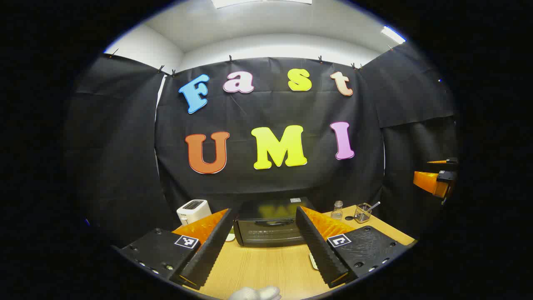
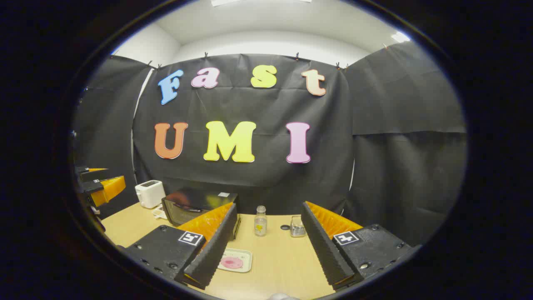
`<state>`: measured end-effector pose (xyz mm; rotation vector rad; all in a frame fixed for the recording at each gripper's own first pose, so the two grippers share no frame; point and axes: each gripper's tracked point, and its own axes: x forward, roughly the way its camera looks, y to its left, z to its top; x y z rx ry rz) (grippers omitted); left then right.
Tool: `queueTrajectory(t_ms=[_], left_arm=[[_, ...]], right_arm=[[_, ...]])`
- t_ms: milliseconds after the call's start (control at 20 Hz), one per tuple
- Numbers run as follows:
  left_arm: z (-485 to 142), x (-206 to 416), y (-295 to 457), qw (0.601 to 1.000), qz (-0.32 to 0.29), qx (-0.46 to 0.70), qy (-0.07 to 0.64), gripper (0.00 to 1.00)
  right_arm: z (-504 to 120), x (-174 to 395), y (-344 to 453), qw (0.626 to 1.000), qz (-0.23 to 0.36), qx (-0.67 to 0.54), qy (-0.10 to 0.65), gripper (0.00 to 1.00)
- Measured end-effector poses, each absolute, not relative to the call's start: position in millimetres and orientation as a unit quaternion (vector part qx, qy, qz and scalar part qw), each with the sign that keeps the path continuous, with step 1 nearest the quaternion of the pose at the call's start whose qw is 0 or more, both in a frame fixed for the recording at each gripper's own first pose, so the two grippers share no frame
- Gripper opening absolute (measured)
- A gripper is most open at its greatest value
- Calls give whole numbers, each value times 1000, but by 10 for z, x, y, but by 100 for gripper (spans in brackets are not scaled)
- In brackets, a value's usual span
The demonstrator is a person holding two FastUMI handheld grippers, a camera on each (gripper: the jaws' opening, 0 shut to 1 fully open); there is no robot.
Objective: Open the electric oven with the left hand, put the food in, and close the electric oven.
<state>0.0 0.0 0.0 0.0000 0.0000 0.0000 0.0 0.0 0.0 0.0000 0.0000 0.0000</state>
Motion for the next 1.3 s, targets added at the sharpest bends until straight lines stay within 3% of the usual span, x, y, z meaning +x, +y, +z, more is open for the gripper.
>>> queueTrajectory(t_ms=[200,650,1300], left_arm=[[-3,-6,17,1000,-1,-2,-1,100],[-69,192,39,1000,1,-2,-3,96],[-684,1759,-307,999,-24,-16,34,96]], right_arm=[[-3,-20,42,1000,4,-6,3,96],[-36,-44,14,1000,0,-13,13,96],[-3,-166,-477,997,-66,-16,38,96]])
